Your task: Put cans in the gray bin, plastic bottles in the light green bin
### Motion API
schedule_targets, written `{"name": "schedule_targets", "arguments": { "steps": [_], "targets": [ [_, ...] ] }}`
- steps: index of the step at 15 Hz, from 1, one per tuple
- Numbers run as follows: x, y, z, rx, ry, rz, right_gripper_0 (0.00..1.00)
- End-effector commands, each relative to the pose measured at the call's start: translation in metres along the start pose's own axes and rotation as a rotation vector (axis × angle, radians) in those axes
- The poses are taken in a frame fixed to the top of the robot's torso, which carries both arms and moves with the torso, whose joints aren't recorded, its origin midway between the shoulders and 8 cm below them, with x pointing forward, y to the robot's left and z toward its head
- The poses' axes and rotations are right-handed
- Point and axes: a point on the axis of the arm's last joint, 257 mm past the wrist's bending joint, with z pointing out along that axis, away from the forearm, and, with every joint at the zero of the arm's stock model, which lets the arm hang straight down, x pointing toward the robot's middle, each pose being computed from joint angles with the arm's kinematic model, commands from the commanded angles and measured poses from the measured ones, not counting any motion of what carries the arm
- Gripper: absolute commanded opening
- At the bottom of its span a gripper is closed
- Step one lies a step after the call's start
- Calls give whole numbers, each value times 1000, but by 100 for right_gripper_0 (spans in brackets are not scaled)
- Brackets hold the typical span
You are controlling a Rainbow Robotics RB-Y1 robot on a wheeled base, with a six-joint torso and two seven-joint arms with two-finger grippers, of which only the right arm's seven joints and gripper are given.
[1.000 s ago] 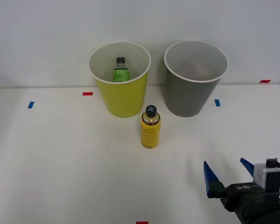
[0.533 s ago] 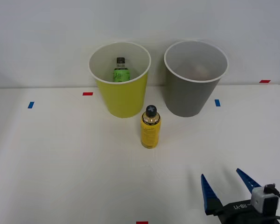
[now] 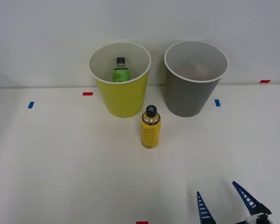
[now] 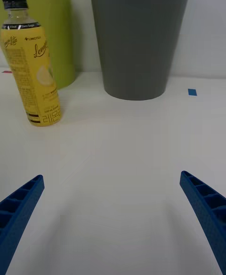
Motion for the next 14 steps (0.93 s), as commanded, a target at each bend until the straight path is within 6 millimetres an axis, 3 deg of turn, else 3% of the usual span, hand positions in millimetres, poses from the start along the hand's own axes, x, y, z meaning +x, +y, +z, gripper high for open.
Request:
{"name": "schedule_targets", "arguments": {
  "steps": [1,8,10,14],
  "targets": [
    [2,-7,-1,14,10,-112,100],
    [8,-23,-9,2,33,-115,100],
    [9,-17,-10,6,34,-82,100],
    [8,12,-8,-7,25,72,100]
  ]
}}
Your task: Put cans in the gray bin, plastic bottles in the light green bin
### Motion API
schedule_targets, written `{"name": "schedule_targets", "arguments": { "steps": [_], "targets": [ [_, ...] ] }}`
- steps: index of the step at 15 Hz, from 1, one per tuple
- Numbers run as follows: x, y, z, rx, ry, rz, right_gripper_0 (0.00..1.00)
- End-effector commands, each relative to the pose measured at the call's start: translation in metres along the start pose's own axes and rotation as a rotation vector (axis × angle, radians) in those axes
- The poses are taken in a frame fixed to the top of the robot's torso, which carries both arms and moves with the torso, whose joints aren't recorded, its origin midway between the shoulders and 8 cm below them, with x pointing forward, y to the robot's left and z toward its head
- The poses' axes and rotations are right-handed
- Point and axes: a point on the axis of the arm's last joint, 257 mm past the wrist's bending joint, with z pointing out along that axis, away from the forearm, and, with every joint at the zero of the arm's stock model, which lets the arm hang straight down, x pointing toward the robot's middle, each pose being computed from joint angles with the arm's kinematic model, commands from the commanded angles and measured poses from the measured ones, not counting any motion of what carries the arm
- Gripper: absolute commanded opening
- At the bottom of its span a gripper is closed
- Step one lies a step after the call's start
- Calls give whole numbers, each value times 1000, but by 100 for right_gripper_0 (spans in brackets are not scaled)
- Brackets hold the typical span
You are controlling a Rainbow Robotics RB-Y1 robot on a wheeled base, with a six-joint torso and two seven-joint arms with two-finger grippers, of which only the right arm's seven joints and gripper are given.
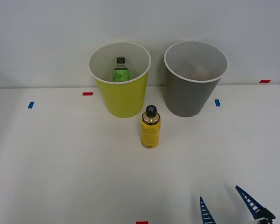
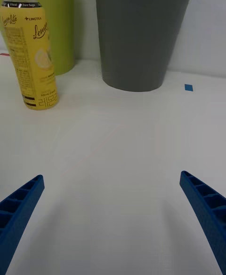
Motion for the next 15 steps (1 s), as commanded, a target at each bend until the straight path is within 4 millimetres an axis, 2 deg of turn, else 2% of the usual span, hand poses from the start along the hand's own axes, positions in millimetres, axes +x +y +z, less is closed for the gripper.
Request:
{"name": "schedule_targets", "arguments": {
  "steps": [1,4,9,12,15],
  "targets": [
    [-5,20,5,-21,-20,105,100],
    [-10,22,7,-56,-35,92,100],
    [-4,16,12,-75,-5,56,100],
    [1,19,12,-41,11,137,100],
    [9,11,14,16,39,213,100]
  ]
}}
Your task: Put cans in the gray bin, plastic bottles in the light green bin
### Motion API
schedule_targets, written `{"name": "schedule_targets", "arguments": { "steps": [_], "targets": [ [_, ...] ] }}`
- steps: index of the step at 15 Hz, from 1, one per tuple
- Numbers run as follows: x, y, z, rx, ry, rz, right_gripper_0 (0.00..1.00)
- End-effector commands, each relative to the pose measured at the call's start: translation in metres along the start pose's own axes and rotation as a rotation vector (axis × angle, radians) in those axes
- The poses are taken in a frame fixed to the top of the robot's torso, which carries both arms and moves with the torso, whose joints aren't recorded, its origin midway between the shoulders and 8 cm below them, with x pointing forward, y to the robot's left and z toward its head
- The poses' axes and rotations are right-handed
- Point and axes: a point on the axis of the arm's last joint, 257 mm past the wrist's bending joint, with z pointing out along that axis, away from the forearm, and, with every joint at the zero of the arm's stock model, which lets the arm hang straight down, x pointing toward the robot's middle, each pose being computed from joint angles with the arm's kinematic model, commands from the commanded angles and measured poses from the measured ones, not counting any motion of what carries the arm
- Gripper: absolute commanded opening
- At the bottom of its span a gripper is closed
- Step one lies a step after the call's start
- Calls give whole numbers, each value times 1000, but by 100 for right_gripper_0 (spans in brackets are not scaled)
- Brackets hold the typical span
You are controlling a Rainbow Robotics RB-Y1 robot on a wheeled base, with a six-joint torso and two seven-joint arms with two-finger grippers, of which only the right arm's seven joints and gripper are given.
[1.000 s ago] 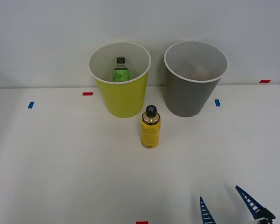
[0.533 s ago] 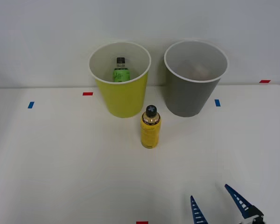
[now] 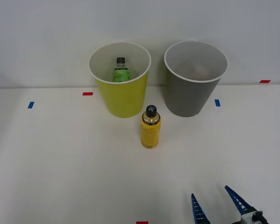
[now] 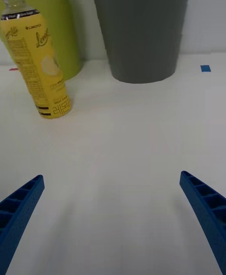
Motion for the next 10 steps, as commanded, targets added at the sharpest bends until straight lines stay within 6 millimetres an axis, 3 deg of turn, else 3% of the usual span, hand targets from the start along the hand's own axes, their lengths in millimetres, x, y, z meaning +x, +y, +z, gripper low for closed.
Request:
{"name": "schedule_targets", "arguments": {
  "steps": [1,5,8,10],
  "targets": [
    [0,-8,2,30,4,32,100],
    [-10,-22,2,69,-27,-166,100],
    [-18,-22,3,117,-53,-313,100],
    [-25,-21,3,137,-80,-324,100]
  ]
}}
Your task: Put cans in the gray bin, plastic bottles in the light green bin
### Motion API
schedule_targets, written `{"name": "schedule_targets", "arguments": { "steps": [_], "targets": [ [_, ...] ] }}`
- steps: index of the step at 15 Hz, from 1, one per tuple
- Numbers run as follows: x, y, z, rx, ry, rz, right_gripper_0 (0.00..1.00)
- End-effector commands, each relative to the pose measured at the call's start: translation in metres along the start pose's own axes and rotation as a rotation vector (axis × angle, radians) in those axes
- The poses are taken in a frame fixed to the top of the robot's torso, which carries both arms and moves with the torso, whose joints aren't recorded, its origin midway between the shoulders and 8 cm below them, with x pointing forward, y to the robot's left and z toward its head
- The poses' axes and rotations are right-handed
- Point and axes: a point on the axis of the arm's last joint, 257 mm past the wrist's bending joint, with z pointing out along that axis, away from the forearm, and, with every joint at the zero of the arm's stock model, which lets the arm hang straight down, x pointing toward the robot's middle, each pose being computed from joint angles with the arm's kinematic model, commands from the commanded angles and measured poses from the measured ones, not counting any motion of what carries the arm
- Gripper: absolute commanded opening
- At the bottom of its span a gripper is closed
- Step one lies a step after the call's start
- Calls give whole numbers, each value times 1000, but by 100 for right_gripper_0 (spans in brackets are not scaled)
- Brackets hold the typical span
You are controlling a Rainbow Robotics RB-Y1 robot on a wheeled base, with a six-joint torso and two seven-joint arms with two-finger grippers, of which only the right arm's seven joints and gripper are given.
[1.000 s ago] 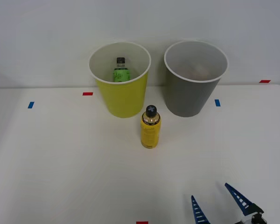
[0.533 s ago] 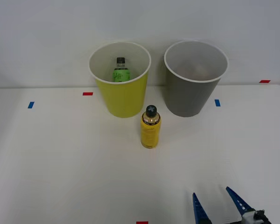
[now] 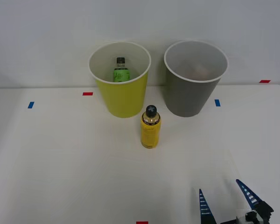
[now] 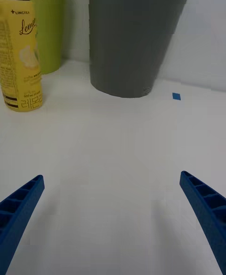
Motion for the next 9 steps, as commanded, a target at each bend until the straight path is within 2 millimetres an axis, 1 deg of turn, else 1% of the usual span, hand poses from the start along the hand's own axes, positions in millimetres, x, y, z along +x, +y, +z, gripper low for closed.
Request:
{"name": "schedule_targets", "arguments": {
  "steps": [1,3,5,9],
  "targets": [
    [-12,-1,1,47,-41,4,100],
    [-9,1,-3,57,-113,59,100],
    [4,-4,-4,65,-132,64,100],
    [-1,-2,-11,18,-161,162,100]
  ]
}}
